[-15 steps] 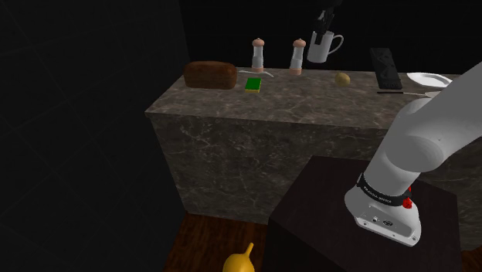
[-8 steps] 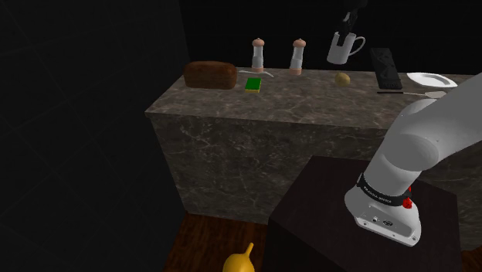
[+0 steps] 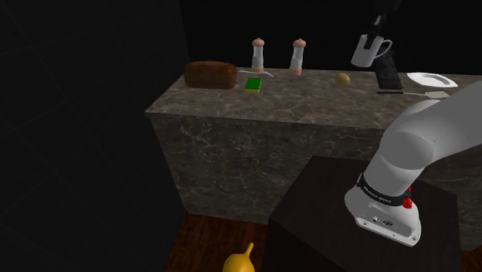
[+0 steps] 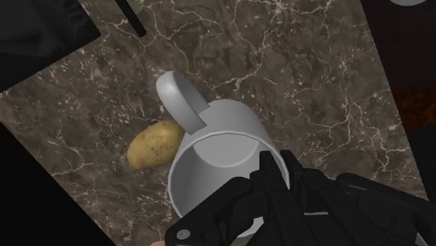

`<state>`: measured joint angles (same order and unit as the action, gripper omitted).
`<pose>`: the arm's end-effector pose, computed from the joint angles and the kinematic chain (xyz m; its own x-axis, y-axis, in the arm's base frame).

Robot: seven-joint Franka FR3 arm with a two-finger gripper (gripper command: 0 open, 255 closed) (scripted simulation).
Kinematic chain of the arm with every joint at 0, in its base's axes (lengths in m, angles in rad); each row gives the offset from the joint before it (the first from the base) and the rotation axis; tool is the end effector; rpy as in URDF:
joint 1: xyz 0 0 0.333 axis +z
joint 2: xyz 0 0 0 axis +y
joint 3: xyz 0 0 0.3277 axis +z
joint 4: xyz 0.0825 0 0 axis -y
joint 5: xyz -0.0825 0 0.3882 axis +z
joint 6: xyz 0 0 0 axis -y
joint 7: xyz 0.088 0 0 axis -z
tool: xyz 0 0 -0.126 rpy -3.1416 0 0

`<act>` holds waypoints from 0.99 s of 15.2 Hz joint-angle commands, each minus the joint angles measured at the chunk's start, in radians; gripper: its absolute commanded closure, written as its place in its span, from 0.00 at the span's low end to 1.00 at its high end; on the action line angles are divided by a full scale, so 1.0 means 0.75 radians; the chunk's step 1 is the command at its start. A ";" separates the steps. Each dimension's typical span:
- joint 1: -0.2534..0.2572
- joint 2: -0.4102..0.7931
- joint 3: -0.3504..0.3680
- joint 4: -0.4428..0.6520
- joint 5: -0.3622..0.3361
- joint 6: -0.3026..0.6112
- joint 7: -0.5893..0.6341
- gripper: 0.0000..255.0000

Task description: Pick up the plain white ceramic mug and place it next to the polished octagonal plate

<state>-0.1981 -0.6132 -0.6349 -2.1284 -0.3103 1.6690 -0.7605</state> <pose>0.2066 -0.3620 0.5808 0.9971 0.0323 0.0688 0.0315 -0.9994 0.0126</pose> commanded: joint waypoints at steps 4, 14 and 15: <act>-0.052 -0.038 -0.117 0.004 -0.071 -0.006 -0.147 1.00; -0.066 0.000 -0.425 0.144 -0.165 -0.001 -0.470 1.00; -0.059 0.010 -0.464 0.166 -0.170 0.001 -0.503 1.00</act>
<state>-0.2474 -0.6138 -0.9541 -2.0208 -0.4335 1.6689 -1.1106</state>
